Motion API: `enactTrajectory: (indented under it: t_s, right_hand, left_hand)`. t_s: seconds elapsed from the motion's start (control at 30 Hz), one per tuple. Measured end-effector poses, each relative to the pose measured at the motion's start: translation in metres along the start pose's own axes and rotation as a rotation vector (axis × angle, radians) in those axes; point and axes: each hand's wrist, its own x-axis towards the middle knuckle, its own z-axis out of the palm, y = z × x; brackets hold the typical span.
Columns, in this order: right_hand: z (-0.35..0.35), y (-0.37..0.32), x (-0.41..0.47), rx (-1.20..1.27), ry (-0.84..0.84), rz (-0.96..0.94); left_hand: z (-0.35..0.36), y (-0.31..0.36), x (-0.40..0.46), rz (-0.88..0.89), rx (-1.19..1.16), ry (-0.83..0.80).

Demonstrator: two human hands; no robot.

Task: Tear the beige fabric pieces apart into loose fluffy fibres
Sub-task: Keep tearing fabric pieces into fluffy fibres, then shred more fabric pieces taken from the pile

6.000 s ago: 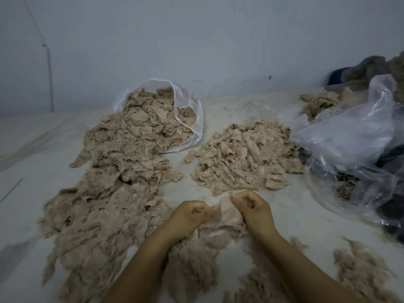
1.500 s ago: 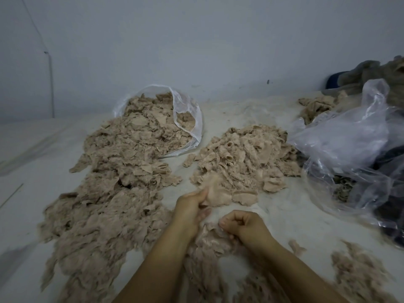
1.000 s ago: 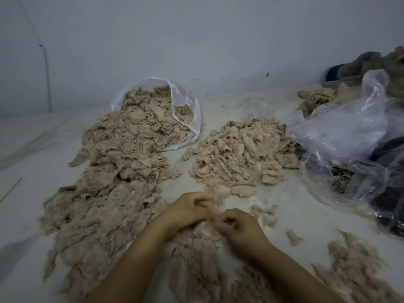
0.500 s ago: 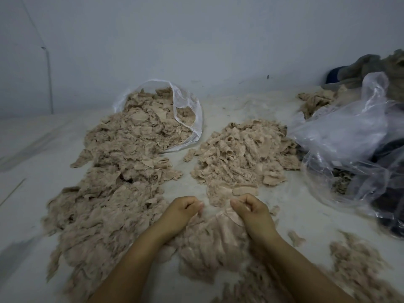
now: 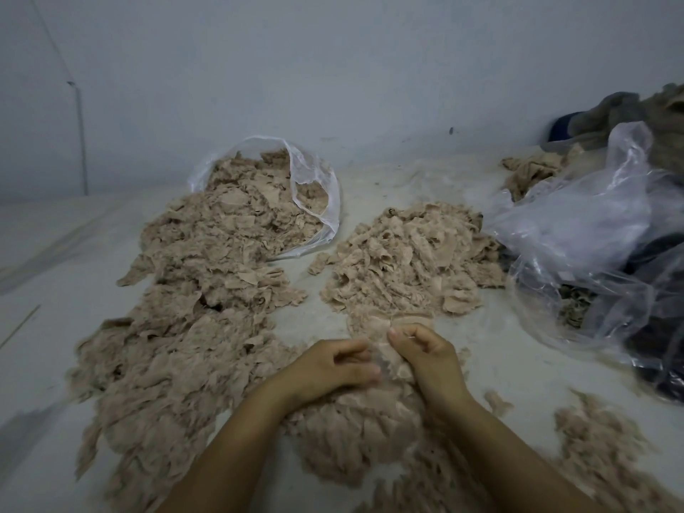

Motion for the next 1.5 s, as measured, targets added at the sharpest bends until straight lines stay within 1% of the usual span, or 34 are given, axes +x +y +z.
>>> enactTrajectory:
  t_s: [0.07,0.13,0.2,0.33,0.4,0.43,0.5,0.57,0.63,0.67,0.7,0.73,0.8,0.83,0.9,0.97,1.0,1.03,1.07,1.1,1.13,1.17,1.2,1.27,1.3,1.33,1.43,1.5]
  right_hand:
    - [0.009,0.000,-0.003,-0.047,-0.056,-0.047]
    - [0.014,0.000,-0.004,-0.085,-0.044,-0.084]
    - [0.012,-0.001,-0.005,-0.131,-0.019,-0.051]
    - [0.000,0.002,-0.011,-0.151,-0.125,0.058]
    - [-0.005,0.006,-0.014,-0.169,-0.128,0.071]
    - [-0.006,0.007,-0.014,-0.176,-0.124,0.076]
    - [-0.004,0.006,-0.016,-0.174,-0.154,0.105]
    - [0.001,0.001,-0.018,-0.145,-0.242,0.143]
    - [0.005,-0.001,-0.017,-0.136,-0.298,0.160]
    - [0.004,0.000,-0.016,-0.140,-0.293,0.173]
    - [0.003,0.000,-0.016,-0.151,-0.280,0.185]
    - [0.000,0.000,-0.016,-0.163,-0.281,0.187]
    - [-0.007,0.001,-0.018,-0.175,-0.274,0.182]
    - [-0.009,0.000,-0.018,-0.159,-0.258,0.182]
    - [-0.014,0.001,-0.015,-0.077,-0.203,0.188]
    - [-0.016,0.000,-0.011,0.083,-0.169,0.237]
    - [-0.016,-0.002,-0.009,0.181,-0.165,0.272]
    - [-0.017,-0.004,-0.008,0.276,-0.163,0.307]
    - [-0.017,-0.006,-0.007,0.351,-0.160,0.330]
    - [-0.018,-0.008,-0.007,0.396,-0.151,0.344]
    - [-0.019,-0.008,-0.006,0.412,-0.149,0.350]
    - [-0.019,-0.008,-0.007,0.405,-0.152,0.353]
    - [-0.021,-0.006,-0.006,0.345,-0.158,0.340]
    - [-0.023,-0.005,-0.008,0.042,-0.172,0.267]
    - [-0.023,-0.005,-0.009,-0.105,-0.158,0.217]
    - [-0.022,-0.002,-0.008,-0.178,-0.115,0.170]
    - [-0.020,0.003,-0.006,-0.138,0.017,0.090]
    - [-0.015,0.004,-0.006,-0.100,0.062,0.053]
  left_hand:
    - [0.010,0.010,0.007,0.051,-0.183,0.036]
    - [0.021,0.020,0.012,0.080,-0.194,0.196]
    - [0.024,0.018,0.018,0.065,-0.190,0.351]
    - [0.017,0.017,0.021,-0.018,-0.306,0.510]
    - [0.008,0.016,0.022,-0.034,-0.343,0.600]
    - [0.005,0.015,0.023,-0.029,-0.343,0.598]
    - [0.002,0.017,0.023,-0.027,-0.348,0.486]
    - [0.007,0.019,0.024,-0.042,-0.342,0.364]
    - [0.011,0.019,0.026,-0.056,-0.335,0.323]
    - [0.012,0.020,0.028,-0.064,-0.330,0.342]
    - [0.010,0.019,0.030,-0.075,-0.332,0.401]
    - [0.005,0.019,0.032,-0.090,-0.362,0.496]
    - [-0.009,0.018,0.034,-0.093,-0.509,0.672]
    - [-0.016,0.019,0.035,-0.078,-0.574,0.688]
    - [-0.017,0.021,0.037,-0.081,-0.600,0.580]
    - [-0.008,0.021,0.037,-0.120,-0.453,0.481]
    - [-0.002,0.022,0.034,-0.100,-0.370,0.449]
    - [0.004,0.021,0.031,-0.051,-0.309,0.378]
    - [0.010,0.019,0.028,-0.003,-0.261,0.260]
    - [0.016,0.016,0.026,0.024,-0.193,0.129]
    - [0.021,0.013,0.025,0.035,-0.095,0.039]
    - [0.024,0.009,0.025,0.046,-0.009,0.008]
    - [0.025,0.006,0.026,0.071,0.025,0.029]
    - [0.028,0.007,0.025,0.115,-0.026,0.090]
    - [0.028,0.008,0.024,0.129,-0.032,0.116]
    - [0.028,0.008,0.024,0.140,-0.025,0.137]
    - [0.028,0.005,0.024,0.160,-0.024,0.187]
    - [0.028,0.001,0.024,0.153,-0.021,0.223]
